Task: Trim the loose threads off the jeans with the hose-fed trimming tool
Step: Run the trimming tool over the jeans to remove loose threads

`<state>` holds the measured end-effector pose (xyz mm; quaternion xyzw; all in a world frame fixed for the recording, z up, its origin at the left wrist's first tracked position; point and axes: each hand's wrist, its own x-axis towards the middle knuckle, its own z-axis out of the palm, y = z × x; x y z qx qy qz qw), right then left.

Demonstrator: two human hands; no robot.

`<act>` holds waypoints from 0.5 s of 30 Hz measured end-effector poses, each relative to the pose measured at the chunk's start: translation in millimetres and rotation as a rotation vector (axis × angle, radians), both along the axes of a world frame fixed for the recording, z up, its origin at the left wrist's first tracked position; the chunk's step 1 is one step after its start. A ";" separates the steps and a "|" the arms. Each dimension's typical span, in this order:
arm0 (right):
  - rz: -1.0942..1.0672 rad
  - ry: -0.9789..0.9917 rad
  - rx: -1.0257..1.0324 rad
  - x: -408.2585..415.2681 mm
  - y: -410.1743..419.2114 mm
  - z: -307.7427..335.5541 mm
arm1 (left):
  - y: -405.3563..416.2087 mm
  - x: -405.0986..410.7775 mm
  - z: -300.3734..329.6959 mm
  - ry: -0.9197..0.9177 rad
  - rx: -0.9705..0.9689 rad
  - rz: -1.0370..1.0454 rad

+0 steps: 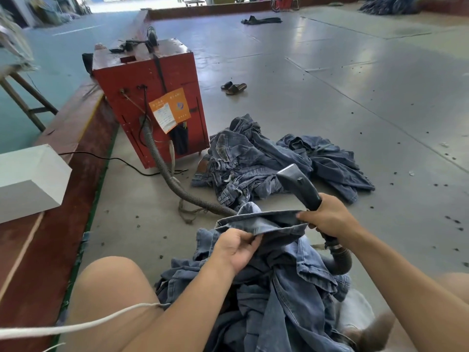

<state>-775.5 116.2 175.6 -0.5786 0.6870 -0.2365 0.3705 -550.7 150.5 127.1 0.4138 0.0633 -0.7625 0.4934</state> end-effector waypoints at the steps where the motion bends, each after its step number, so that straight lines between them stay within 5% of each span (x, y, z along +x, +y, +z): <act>1: -0.024 0.000 0.005 -2.7 -0.4 -3.4 | 0.8 -1.1 -3.6 -0.033 0.002 0.005; 8: -0.111 -0.015 0.010 -8.3 -5.7 -14.3 | 7.8 -4.3 -12.8 -0.234 -0.041 -0.076; 15: 0.064 0.047 0.055 -14.1 1.0 -3.4 | 6.2 4.6 -23.0 -0.454 0.045 -0.057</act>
